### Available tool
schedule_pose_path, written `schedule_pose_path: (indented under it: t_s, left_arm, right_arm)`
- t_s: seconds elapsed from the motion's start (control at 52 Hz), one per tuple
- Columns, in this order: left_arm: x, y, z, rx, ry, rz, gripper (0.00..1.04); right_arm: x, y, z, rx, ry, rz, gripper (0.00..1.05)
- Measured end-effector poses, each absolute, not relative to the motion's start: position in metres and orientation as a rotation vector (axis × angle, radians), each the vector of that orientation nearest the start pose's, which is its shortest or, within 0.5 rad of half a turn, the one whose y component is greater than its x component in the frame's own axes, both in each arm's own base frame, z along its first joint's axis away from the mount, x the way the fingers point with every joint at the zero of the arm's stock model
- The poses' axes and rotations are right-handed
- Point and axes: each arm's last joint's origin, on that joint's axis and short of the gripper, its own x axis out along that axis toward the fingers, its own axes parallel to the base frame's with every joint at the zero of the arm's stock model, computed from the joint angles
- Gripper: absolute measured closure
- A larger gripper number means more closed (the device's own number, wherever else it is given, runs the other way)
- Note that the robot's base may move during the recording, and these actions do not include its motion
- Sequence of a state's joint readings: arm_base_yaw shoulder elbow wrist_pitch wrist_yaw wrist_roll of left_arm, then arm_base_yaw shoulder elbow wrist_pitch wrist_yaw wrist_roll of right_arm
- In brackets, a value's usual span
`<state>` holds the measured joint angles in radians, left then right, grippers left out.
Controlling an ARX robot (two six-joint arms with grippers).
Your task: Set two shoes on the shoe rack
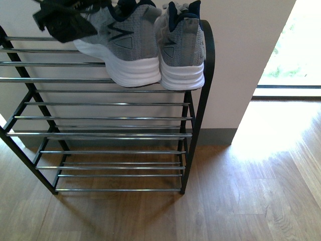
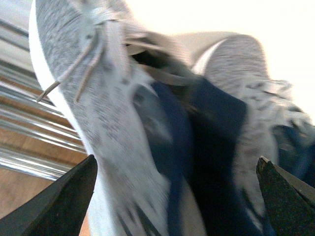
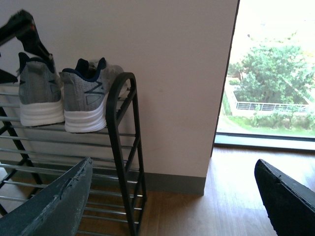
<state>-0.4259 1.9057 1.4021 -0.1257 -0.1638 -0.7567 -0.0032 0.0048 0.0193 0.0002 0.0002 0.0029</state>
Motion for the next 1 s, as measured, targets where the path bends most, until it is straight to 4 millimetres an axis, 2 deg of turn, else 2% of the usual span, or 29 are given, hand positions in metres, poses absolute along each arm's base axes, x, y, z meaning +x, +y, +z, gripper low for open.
schedule_pose_path:
  t_s: [0.115, 0.327, 0.423, 0.539, 0.693, 0.828, 1.001]
  left_arm:
    - [0.383, -0.172, 0.255, -0.547, 0.609, -0.052, 0.09]
    - [0.384, -0.161, 0.246, -0.530, 0.604, -0.009, 0.09]
    - [0.371, -0.161, 0.251, -0.495, 0.558, -0.001, 0.09]
    - [0.349, -0.158, 0.268, -0.449, 0.470, 0.017, 0.09]
    - [0.317, -0.148, 0.287, -0.404, 0.353, 0.042, 0.09]
    - [0.266, -0.126, 0.296, -0.346, 0.203, 0.133, 0.09]
    - [0.205, -0.099, 0.292, -0.322, 0.115, 0.227, 0.09]
  right_arm:
    - [0.097, 0.000, 0.170, 0.003, -0.015, -0.003, 0.09]
    - [0.097, 0.000, 0.170, 0.003, -0.015, -0.003, 0.09]
    - [0.097, 0.000, 0.170, 0.003, -0.015, -0.003, 0.09]
    - [0.097, 0.000, 0.170, 0.003, -0.015, -0.003, 0.09]
    - [0.097, 0.000, 0.170, 0.003, -0.015, -0.004, 0.09]
    - [0.097, 0.000, 0.170, 0.003, -0.015, -0.003, 0.09]
    - [0.097, 0.000, 0.170, 0.003, -0.015, -0.003, 0.09]
